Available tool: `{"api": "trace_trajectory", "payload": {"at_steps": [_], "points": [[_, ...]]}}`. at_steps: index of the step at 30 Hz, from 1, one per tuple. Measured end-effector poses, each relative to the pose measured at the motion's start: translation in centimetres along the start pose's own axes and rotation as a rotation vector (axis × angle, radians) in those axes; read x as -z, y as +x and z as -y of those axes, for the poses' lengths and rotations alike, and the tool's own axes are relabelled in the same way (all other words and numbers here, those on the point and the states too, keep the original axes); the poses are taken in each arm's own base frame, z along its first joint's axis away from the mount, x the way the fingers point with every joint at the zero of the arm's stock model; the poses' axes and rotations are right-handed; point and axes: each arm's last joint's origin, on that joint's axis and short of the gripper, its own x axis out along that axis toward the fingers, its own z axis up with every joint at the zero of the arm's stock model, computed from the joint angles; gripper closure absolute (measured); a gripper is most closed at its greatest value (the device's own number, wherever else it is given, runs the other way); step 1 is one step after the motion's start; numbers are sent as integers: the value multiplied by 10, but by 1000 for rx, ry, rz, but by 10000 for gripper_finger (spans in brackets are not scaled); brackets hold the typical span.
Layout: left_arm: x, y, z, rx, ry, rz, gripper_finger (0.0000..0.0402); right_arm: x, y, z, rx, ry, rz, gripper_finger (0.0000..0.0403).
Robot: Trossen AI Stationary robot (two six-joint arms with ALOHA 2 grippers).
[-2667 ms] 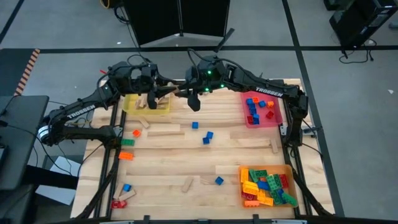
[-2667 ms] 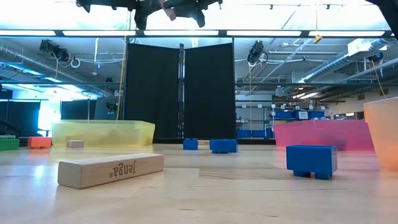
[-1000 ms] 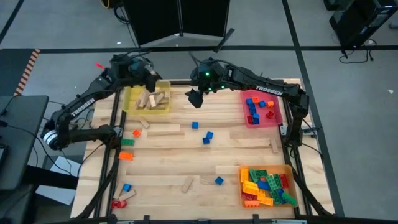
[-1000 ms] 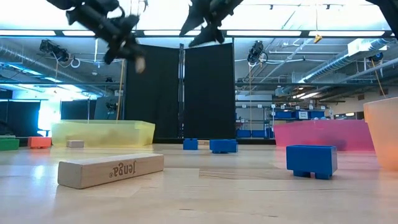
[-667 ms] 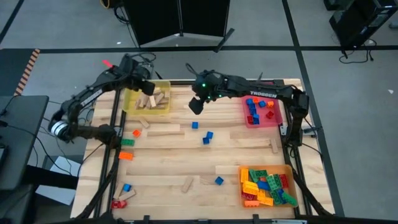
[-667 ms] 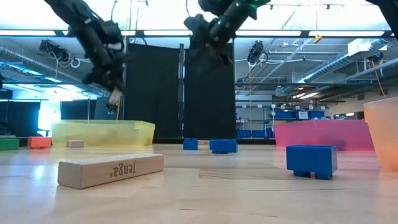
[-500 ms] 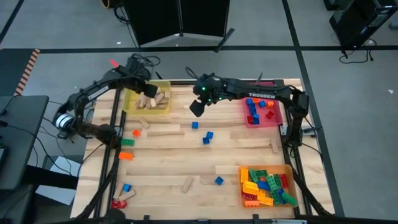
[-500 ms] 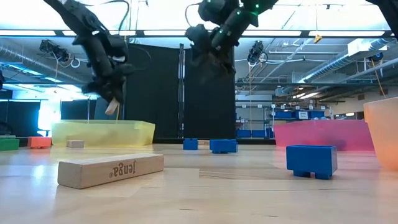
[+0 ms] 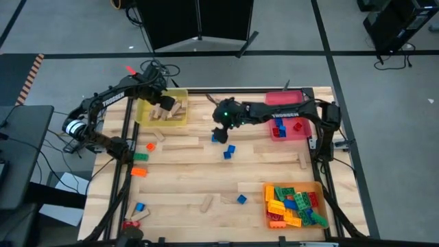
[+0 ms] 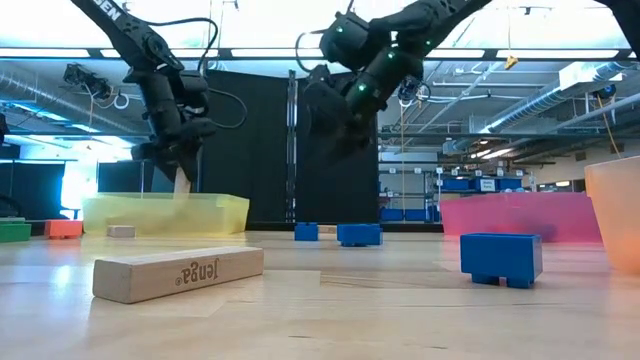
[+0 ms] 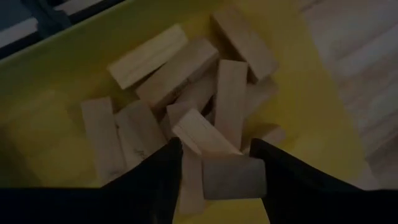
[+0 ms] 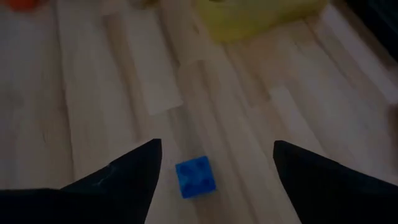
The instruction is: Sort blocks by size
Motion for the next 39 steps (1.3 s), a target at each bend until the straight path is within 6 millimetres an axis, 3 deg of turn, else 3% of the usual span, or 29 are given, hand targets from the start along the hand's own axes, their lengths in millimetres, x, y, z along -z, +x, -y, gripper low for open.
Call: {"api": "trace_trajectory", "payload": {"at_steps": [8,19,24,33,39], "points": [[0,0,-1,-48,0,3,174,27,25,-8,-22,-124,41,59],[0,0,-1,-48,34,2,172,59,83,-3,0,-156,-30,86],[0,0,-1,-48,52,1,172,63,91,-2,5,-105,-41,121],[0,0,-1,-48,105,1,172,66,91,-7,16,-75,-61,246],[0,0,-1,-48,105,1,172,62,82,-9,21,-31,-54,247]]}}
